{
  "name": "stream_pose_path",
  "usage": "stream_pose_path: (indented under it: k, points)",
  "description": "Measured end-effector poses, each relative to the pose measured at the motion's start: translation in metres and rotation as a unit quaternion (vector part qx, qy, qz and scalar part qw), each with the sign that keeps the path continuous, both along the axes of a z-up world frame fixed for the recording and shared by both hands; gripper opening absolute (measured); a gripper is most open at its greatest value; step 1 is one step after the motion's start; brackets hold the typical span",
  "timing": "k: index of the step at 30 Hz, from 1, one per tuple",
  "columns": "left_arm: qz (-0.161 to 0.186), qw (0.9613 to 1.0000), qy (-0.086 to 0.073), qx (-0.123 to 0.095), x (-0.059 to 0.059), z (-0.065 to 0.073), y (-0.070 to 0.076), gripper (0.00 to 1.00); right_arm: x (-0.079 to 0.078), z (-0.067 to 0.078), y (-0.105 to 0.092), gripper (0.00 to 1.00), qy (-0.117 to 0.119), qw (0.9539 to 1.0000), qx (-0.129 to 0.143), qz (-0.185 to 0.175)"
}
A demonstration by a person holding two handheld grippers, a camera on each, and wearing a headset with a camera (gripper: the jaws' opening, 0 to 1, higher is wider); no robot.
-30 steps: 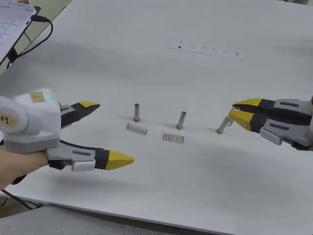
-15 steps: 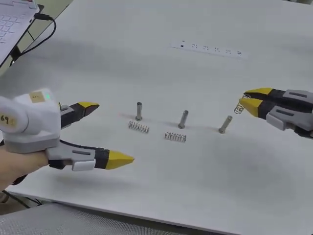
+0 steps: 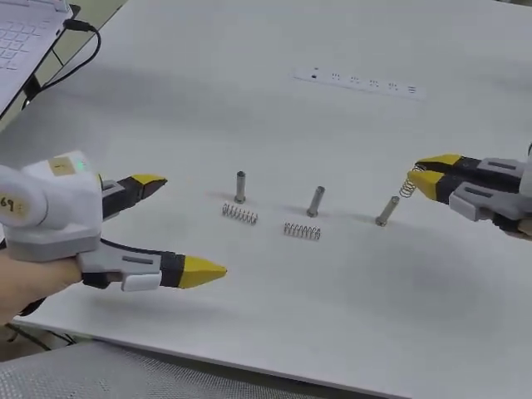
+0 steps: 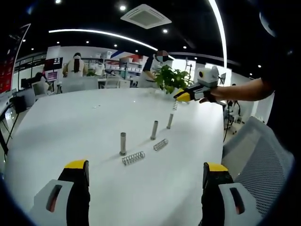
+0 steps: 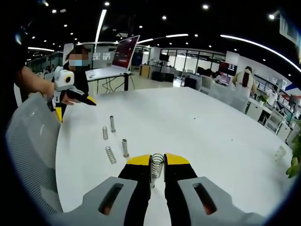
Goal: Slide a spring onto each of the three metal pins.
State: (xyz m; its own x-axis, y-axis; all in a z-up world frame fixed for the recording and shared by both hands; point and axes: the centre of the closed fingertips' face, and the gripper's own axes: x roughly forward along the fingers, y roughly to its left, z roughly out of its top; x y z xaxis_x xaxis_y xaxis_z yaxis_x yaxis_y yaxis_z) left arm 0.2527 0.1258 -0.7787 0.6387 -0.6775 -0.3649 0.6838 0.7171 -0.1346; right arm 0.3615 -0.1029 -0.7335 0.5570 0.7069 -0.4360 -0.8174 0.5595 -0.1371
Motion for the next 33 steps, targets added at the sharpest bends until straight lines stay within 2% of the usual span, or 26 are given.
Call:
stream_pose_path:
  k: [9,19,33]
  points:
    - [0.000,1.0000,0.003,0.000,-0.001,-0.001,-0.001,0.98,0.002,-0.005,0.000,0.07,0.006,1.0000,0.001,-0.004]
    - [0.004,1.0000,-0.001,-0.007,0.001,0.005,-0.001,0.98,0.002,-0.009,0.002,0.07,0.009,0.9999,0.001,-0.005]
    - [0.005,1.0000,0.005,-0.006,-0.002,0.002,0.002,0.98,0.002,-0.016,0.004,0.07,0.017,0.9998,-0.001,-0.003]
